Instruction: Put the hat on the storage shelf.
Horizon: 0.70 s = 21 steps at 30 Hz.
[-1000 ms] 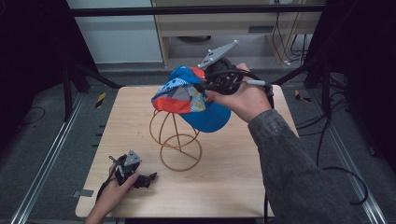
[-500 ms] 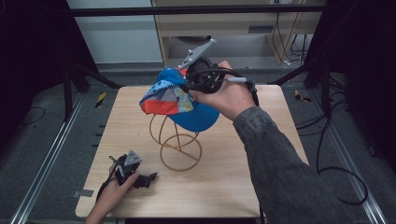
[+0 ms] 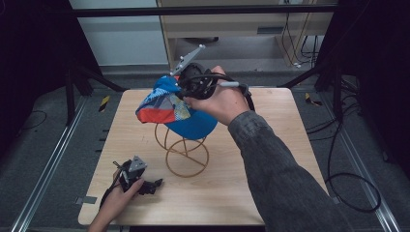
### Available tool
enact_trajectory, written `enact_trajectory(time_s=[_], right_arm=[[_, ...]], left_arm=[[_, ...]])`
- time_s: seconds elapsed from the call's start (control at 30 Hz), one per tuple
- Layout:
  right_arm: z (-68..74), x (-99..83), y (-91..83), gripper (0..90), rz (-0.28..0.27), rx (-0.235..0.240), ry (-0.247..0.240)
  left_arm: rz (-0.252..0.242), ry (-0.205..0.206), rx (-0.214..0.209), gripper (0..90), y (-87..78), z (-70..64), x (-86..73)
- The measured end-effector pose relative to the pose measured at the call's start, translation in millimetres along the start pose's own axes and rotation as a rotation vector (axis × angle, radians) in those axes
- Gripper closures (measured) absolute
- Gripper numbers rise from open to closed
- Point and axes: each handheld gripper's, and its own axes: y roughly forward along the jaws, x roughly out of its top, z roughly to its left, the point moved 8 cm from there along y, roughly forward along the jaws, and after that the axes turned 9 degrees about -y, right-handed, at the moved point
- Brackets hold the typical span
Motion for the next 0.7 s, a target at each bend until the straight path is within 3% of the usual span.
enact_trajectory(time_s=[0.7], right_arm=[[11.4,1.3,22.7,88.6,0.023,0.05,-0.006]], left_arm=[[0.0,0.0,-0.002,0.0,0.2,-0.8,0.1]])
